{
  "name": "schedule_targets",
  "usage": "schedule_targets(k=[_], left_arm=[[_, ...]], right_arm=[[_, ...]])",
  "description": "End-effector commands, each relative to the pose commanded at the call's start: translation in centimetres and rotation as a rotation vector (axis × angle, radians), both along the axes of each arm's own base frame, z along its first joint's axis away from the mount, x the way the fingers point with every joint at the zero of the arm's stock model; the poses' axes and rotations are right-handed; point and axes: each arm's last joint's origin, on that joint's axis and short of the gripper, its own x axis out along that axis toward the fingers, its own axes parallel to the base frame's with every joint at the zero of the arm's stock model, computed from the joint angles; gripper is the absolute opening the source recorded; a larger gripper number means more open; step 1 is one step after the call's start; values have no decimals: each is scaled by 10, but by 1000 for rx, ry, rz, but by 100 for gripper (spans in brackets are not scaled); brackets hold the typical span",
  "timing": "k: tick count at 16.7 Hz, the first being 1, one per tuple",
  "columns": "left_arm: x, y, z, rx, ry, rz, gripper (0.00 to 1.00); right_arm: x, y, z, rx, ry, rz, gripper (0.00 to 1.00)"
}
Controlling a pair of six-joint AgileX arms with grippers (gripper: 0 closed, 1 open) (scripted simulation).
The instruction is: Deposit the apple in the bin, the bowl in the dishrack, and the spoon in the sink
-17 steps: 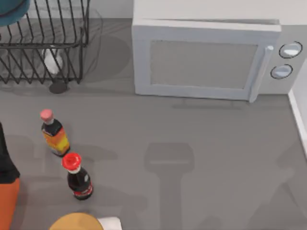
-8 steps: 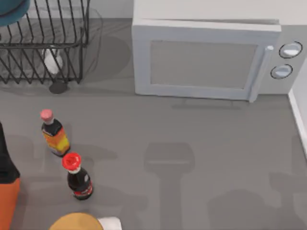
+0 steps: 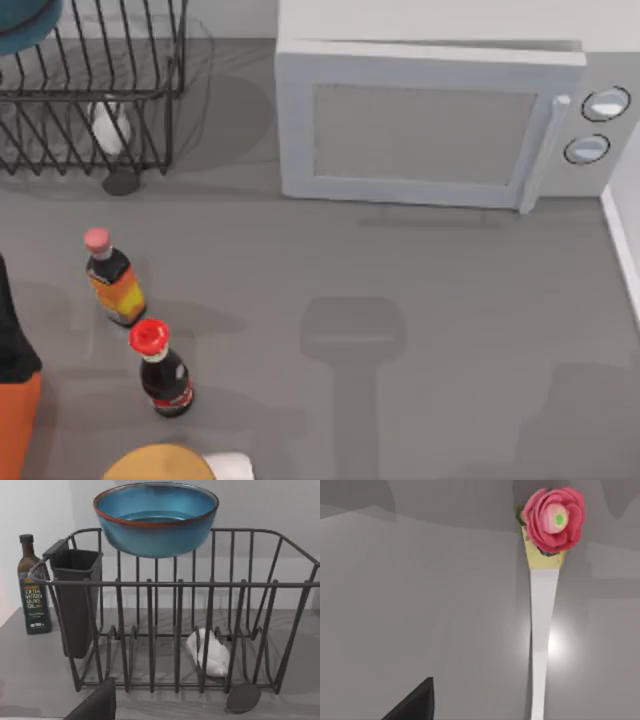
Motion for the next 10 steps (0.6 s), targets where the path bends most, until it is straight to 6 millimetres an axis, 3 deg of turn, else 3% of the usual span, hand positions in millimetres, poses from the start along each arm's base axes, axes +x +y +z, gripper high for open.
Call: schedule_targets(k=[4,10], left_arm=[[0,0,0,0,0,0,100],[0,0,0,0,0,0,100]], right_arm=[[-1,-17,6,-18,18,4,100],[-1,-16,6,-19,14,7,100]])
